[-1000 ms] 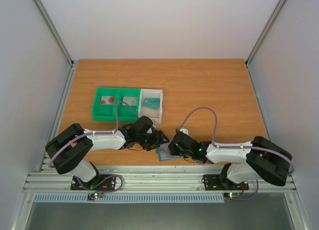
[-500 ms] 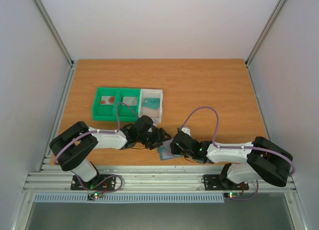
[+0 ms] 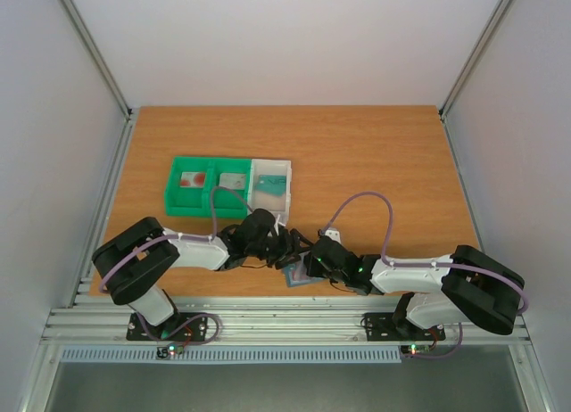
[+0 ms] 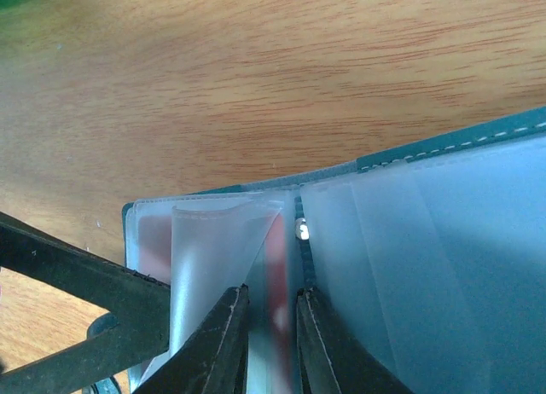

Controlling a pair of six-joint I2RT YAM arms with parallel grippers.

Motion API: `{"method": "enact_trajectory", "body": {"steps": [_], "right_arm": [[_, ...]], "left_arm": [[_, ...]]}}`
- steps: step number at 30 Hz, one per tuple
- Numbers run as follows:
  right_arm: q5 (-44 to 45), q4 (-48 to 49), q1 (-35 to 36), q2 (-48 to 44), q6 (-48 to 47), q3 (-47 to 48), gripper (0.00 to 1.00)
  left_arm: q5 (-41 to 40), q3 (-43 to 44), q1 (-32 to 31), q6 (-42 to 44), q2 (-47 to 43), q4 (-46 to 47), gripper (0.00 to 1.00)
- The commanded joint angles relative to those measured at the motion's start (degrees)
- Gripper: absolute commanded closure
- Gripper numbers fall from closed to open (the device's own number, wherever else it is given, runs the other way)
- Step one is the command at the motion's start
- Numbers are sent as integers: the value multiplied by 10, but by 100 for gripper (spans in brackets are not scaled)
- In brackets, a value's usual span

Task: Take the credit cards out of the card holder

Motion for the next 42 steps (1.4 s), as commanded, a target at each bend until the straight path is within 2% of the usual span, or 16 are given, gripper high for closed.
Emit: {"method": "enact_trajectory", "body": {"steps": [1,23,30,35,38,42], "right_arm": [[-14,-40,3,12,6,-20,81],[-4,-171,3,-153,-32,9,68],[-21,-180,11,-158,-27,9,62],[-31,-162,13,-133,-27,8,63],[-31,-147,14,-104,-24,7,67],[-33,-124,14,-55,-19,4,75]], "left_arm": [[20,-11,-10,-6,5,58,33],[25,4,-10,2,20,60,33],[27,17,-10,7,28,56,33],[25,23,-10,11,28,48,33],[22,22,-8,14,21,40,33],[1,23,-3,40,-17,-30,33]]}}
